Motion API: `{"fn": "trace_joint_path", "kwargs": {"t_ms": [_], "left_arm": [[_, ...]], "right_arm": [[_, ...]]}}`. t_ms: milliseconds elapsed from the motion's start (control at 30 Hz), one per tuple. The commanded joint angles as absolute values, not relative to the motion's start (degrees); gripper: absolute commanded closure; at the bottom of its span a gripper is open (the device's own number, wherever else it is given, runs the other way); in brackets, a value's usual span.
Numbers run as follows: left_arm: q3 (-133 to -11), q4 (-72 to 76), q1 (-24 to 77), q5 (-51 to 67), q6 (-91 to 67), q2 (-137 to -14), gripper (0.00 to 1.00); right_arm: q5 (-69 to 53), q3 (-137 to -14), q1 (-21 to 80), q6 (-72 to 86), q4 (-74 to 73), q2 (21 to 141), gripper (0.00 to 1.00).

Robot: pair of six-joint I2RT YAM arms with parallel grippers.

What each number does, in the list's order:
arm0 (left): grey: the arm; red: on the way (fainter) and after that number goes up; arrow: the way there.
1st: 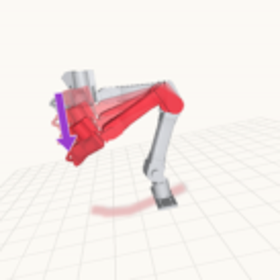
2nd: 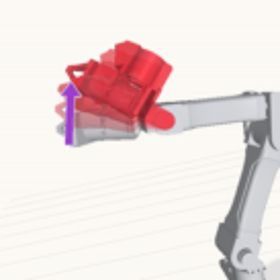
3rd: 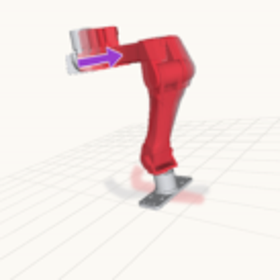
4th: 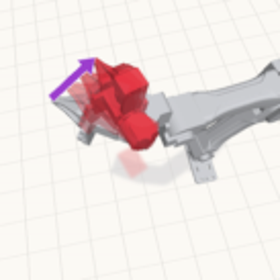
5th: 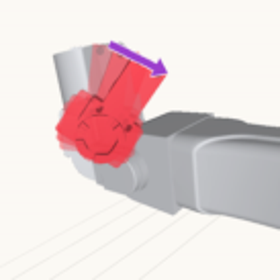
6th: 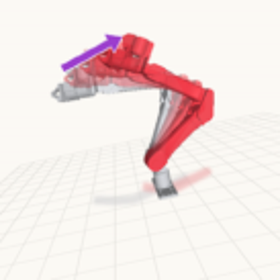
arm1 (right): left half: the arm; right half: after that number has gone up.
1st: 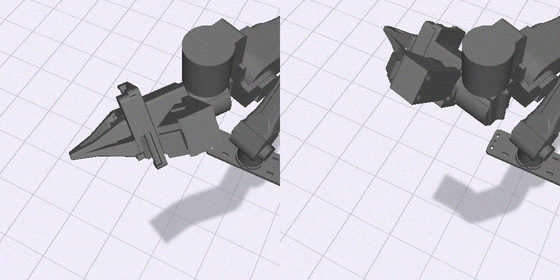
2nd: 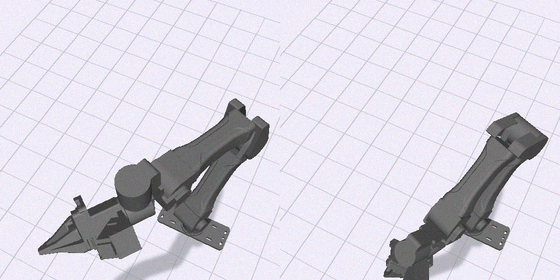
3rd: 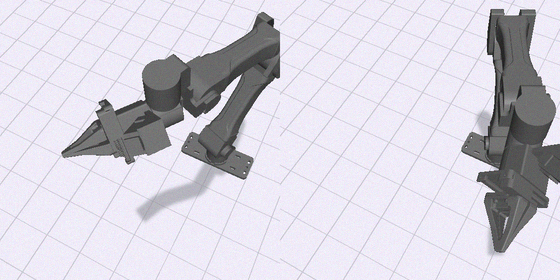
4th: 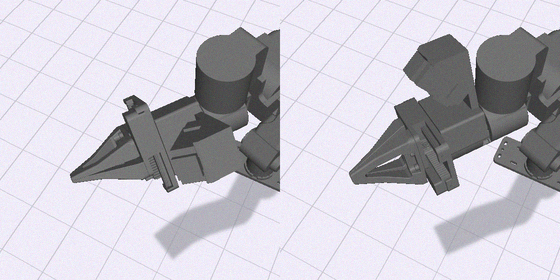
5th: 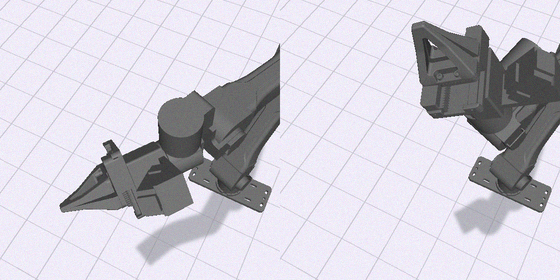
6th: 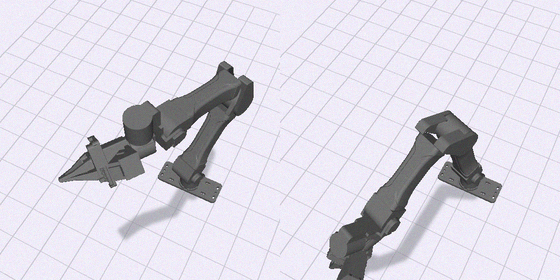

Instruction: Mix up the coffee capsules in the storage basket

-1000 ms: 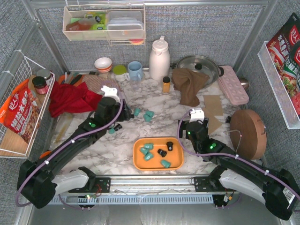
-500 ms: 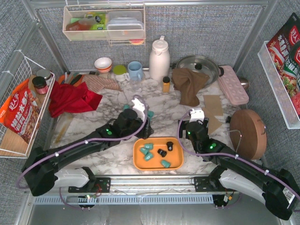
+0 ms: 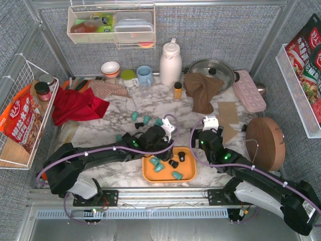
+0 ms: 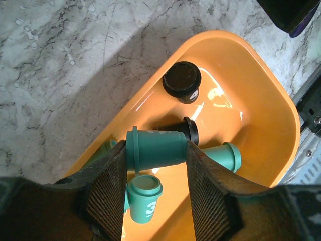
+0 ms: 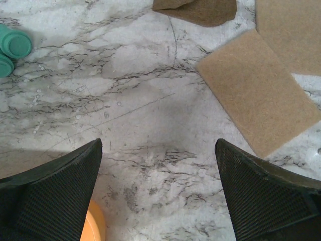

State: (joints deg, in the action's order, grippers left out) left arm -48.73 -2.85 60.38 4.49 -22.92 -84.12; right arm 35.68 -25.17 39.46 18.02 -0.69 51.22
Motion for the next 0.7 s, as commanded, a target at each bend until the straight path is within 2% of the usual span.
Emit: {"fn": "trace_joint_path", "kwargs": {"t_ms": [0, 200, 433, 500, 667], "left_arm": [[-48.7, -1.4, 61.2, 6.4, -22.4, -85.5, 0.47], [-47.5, -0.4, 62.6, 4.0, -21.7, -85.3, 0.39], [-42.4, 4.6, 62.7, -0.7, -21.6, -78.4, 0.11], [-41.2, 5.2, 62.7, -3.7, -21.9, -75.6, 0.05], [-38.6, 2.9, 62.7, -18.2, -24.3, -65.5, 0.01]], "right_arm": [[36.7, -25.6, 39.5, 18.4, 0.0, 51.5, 0.01], [35.5, -27.6, 39.5, 18.5, -3.8, 49.7, 0.01], [29.6, -30.7, 39.5, 17.1, -8.9, 47.8, 0.01], [27.0, -31.5, 39.5, 15.8, -9.5, 48.3, 0.01], [20.8, -35.2, 39.6, 14.6, -10.7, 51.9, 0.01]]}}
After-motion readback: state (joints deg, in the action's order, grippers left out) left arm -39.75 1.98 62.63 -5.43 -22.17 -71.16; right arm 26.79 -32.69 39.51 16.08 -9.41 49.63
